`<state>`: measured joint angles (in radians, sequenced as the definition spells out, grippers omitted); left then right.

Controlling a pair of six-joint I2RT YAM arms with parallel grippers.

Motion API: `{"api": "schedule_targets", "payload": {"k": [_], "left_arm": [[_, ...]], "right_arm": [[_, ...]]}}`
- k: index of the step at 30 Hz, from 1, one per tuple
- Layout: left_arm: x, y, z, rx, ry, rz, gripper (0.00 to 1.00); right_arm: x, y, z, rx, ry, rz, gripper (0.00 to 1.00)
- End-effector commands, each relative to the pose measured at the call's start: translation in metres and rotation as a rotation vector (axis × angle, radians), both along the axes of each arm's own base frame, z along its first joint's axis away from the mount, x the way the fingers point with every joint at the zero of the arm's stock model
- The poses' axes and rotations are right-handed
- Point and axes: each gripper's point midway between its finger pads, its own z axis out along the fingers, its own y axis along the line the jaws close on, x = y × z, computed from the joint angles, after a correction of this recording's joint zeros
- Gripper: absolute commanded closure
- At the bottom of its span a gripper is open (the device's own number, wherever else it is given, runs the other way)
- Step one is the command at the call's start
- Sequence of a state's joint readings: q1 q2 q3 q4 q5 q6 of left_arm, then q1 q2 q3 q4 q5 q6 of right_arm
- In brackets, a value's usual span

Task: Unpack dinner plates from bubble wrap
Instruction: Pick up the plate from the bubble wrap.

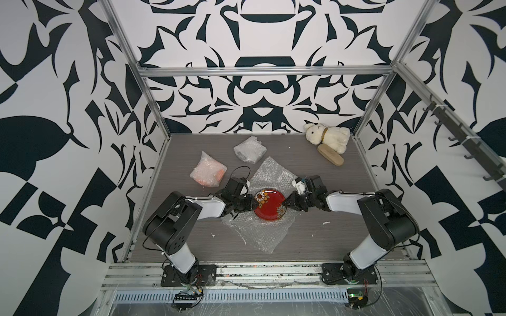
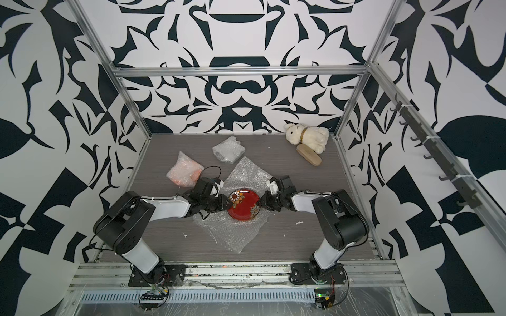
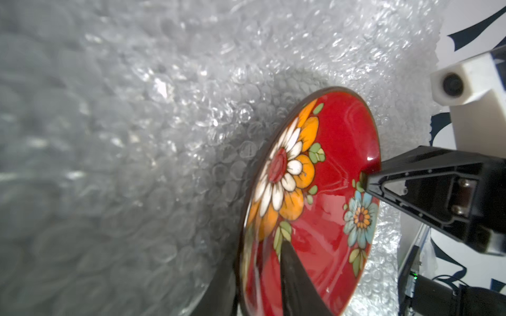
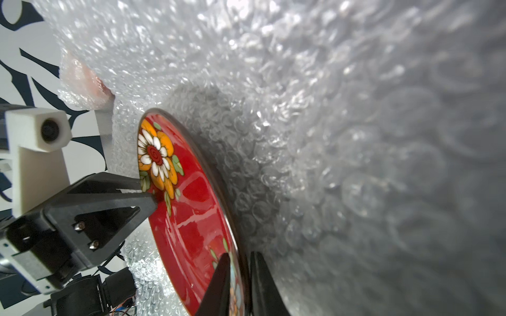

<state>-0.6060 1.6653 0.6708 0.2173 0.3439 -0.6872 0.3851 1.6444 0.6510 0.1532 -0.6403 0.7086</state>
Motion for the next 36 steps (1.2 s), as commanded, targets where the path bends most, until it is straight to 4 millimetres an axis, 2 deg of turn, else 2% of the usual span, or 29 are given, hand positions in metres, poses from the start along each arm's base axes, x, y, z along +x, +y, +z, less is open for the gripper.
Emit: {"api": "schedule_targets", "payload": {"k": [1, 3, 5, 9, 12, 15, 24, 30, 36], "left_arm": [[-0.013, -0.014, -0.002, -0.057, 0.037, -0.084, 0.69], [-0.014, -0.016, 0.0, -0.068, 0.041, -0.097, 0.69], [-0.014, -0.015, -0.003, -0.056, 0.047, -0.096, 0.68], [-0.01, 0.004, -0.012, 0.051, 0.034, -0.028, 0.44], [-0.01, 0.021, -0.017, 0.134, 0.013, 0.014, 0.37], [-0.011, 0.03, -0.019, 0.173, 0.001, 0.028, 0.34], [-0.015, 0.038, -0.021, 0.188, -0.011, 0.039, 0.28], [-0.015, 0.041, -0.016, 0.193, -0.032, 0.044, 0.27], [-0.016, 0.049, -0.022, 0.234, -0.022, 0.068, 0.28]], "right_arm": [[0.005, 0.019, 0.033, 0.12, -0.083, 0.06, 0.81], [0.005, 0.02, 0.032, 0.122, -0.078, 0.061, 0.81], [0.005, 0.02, 0.031, 0.121, -0.075, 0.06, 0.86], [0.006, 0.015, 0.035, 0.098, -0.089, 0.043, 0.93], [0.007, 0.008, 0.04, 0.074, -0.104, 0.029, 0.96], [0.007, 0.003, 0.043, 0.077, -0.106, 0.018, 0.97], [0.007, -0.013, 0.038, 0.064, -0.087, -0.019, 1.0], [0.008, -0.021, 0.046, 0.077, -0.103, -0.042, 1.0], [0.011, -0.03, 0.056, 0.118, -0.12, -0.078, 1.0]]}}
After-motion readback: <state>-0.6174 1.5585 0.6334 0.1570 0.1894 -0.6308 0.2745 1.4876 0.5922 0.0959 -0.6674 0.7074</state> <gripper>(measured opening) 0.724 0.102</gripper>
